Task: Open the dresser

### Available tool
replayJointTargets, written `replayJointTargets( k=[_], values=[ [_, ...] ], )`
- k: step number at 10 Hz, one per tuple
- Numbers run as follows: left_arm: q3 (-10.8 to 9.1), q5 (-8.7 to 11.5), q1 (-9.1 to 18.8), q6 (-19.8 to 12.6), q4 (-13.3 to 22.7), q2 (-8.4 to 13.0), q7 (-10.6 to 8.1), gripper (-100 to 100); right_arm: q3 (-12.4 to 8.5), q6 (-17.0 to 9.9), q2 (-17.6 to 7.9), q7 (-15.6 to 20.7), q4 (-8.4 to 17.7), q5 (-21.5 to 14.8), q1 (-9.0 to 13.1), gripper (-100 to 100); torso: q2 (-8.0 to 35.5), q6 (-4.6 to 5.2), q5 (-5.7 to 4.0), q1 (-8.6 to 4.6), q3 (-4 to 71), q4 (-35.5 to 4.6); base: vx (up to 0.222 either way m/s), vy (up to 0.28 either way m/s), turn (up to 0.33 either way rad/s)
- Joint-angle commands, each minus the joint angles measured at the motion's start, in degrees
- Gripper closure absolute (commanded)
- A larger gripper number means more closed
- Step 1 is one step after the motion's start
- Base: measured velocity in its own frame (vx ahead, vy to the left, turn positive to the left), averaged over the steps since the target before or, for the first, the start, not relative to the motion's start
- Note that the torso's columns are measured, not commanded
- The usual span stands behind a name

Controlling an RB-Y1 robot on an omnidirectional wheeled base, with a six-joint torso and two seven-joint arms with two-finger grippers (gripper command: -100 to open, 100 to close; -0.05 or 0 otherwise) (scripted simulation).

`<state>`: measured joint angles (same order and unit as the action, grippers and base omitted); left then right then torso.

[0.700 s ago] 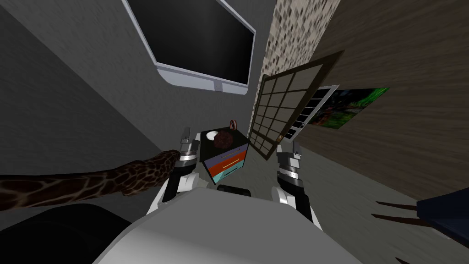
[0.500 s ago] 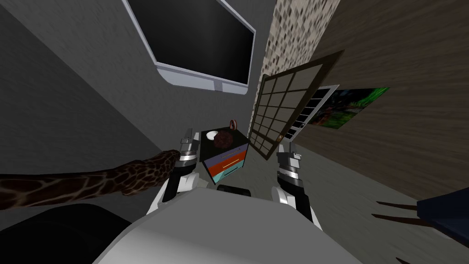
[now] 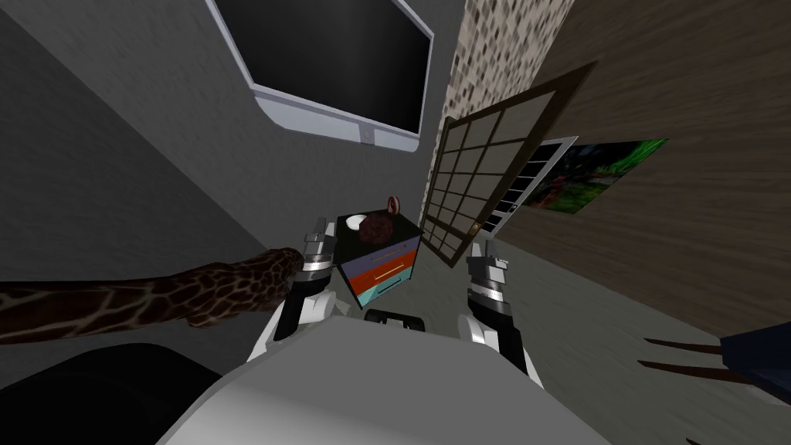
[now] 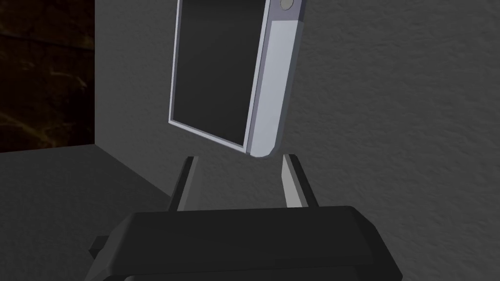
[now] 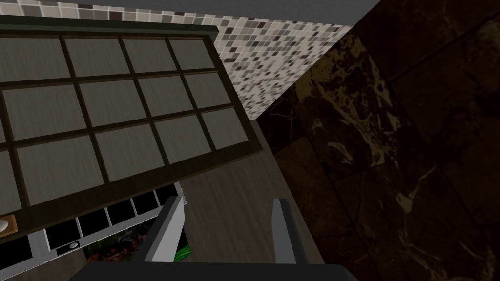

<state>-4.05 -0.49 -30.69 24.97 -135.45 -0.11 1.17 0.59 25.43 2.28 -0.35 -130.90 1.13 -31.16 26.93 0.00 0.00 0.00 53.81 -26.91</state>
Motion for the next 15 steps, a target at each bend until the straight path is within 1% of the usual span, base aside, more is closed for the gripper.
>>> replayJointTargets(
  k=[1, 2, 3, 4, 5, 7, 9, 12, 15],
  values=[
    [0.0, 0.0, 0.0, 0.0, 0.0, 0.0, 0.0, 0, 0.0, 0.0, 0.0, 0.0, 0.0, 0.0, 0.0, 0, 4.23, 0.0, 0.0, 0.0, 8.46, -4.23, 0.0, 0.0, 0.0],
    [0.0, 0.0, 0.0, 0.0, 0.0, 0.0, 0.0, 0, 0.0, 0.0, 0.0, 0.0, 0.0, 0.0, 0.0, 0, 8.46, 0.0, 0.0, 0.0, 16.92, -8.46, 0.0, 0.0, 0.0],
    [-0.13, 0.07, 0.14, 0.22, 0.83, 2.16, 0.0, -100, 0.0, 0.0, 0.0, 0.0, 0.0, 0.0, 0.0, 0, 12.69, 0.0, 0.0, 0.0, 25.38, -12.69, 0.014, -0.012, 0.026],
    [-0.26, 0.14, 0.28, 0.42, 1.63, 3.58, 0.01, -100, 0.0, 0.0, 0.0, 0.0, 0.02, 0.0, -0.01, 0, 14.6, 0.0, 0.0, -0.02, 29.34, -14.57, 0.024, -0.034, 0.04],
    [-0.42, 0.22, 0.44, 0.68, 2.62, 4.87, 0.01, -100, 0.0, -0.01, 0.0, 0.0, 0.03, 0.0, -0.01, 0, 15.09, 0.0, -0.02, -0.07, 30.48, -15.12, 0.024, -0.054, 0.031],
    [-0.8, 0.43, 0.85, 1.3, 5.02, 6.83, 0.02, -100, 0.01, -0.01, 0.01, 0.0, 0.03, 0.0, -0.01, 0, 15.27, 0.0, -0.02, -0.08, 30.79, -15.33, 0.036, -0.071, 0.053],
    [-1.24, 0.66, 1.31, 2.01, 7.77, 8.12, 0.03, -100, 0.01, -0.01, 0.01, 0.0, 0.03, 0.0, -0.01, 0, 15.38, 0.0, 0.0, -0.01, 30.74, -15.37, 0.039, -0.069, 0.055],
    [-1.92, 1.03, 2.01, 3.12, 12.0, 9.1, 0.05, -100, 0.01, -0.01, 0.01, 0.0, 0.03, 0.0, -0.01, 0, 15.35, 0.0, -0.01, -0.05, 30.76, -15.37, 0.043, -0.083, 0.056],
    [-2.58, 1.38, 2.69, 4.19, 16.04, 9.02, 0.07, -100, 0.01, -0.01, 0.01, 0.0, 0.03, 0.0, -0.01, 0, 15.37, 0.0, 0.01, 0.02, 30.75, -15.37, 0.043, -0.077, 0.063]
  ],
)
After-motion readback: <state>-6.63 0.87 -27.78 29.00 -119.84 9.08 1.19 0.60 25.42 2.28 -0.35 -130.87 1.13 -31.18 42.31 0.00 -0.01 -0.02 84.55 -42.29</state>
